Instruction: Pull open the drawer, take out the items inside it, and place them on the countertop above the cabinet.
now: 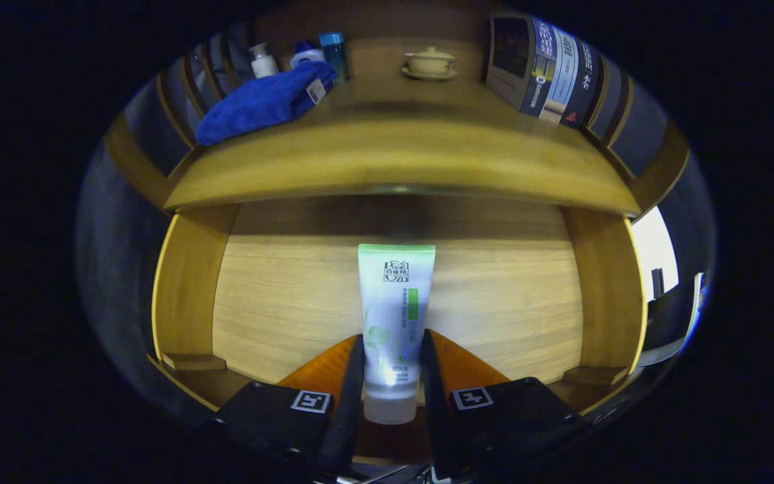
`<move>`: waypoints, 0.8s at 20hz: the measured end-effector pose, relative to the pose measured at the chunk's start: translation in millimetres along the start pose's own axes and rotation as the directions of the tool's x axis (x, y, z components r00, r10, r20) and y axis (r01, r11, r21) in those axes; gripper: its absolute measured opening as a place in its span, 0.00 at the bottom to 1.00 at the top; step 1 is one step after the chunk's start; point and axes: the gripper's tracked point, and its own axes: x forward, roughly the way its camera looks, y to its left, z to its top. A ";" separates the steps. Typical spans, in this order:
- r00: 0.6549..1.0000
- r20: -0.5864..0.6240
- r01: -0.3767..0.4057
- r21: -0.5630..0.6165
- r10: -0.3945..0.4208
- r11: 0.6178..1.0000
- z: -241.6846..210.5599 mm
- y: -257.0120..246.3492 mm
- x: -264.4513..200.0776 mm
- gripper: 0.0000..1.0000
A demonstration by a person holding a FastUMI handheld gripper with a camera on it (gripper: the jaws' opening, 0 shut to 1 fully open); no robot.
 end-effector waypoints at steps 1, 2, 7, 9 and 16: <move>1.000 0.012 -0.002 -0.008 0.002 1.000 3.6 0.5 -7.9 0.52; 1.000 0.022 -0.007 -0.013 0.007 1.000 6.9 1.3 -16.6 0.52; 0.996 0.080 -0.021 -0.027 0.024 0.999 39.8 4.1 -51.2 0.52; 0.994 0.103 -0.021 -0.027 0.024 0.999 59.3 2.5 -63.4 0.52; 0.982 0.188 -0.013 0.018 0.009 1.000 142.2 -5.9 -73.8 0.52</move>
